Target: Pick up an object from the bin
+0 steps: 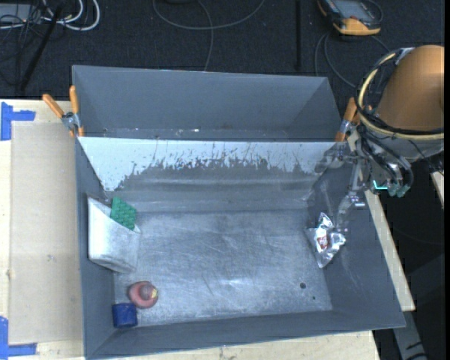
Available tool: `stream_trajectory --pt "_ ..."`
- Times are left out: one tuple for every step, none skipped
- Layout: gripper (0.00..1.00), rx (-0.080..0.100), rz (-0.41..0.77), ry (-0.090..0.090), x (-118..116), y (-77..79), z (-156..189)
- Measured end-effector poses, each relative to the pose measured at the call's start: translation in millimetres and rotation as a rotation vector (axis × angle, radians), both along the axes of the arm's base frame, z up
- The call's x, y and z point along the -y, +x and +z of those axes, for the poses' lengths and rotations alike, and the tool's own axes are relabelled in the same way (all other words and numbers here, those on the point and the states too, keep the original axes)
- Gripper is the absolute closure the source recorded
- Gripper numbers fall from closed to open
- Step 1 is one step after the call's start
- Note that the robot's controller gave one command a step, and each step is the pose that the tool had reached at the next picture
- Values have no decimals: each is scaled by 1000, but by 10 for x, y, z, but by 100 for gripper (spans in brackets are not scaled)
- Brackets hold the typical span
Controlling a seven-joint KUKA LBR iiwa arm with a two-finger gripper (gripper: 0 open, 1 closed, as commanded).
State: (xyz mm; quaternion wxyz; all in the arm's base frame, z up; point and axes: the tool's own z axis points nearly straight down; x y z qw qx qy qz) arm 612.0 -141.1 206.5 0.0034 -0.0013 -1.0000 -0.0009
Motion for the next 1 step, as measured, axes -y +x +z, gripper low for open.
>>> stream_trajectory --pt "0 -3 -93 0 175 -375 -991"
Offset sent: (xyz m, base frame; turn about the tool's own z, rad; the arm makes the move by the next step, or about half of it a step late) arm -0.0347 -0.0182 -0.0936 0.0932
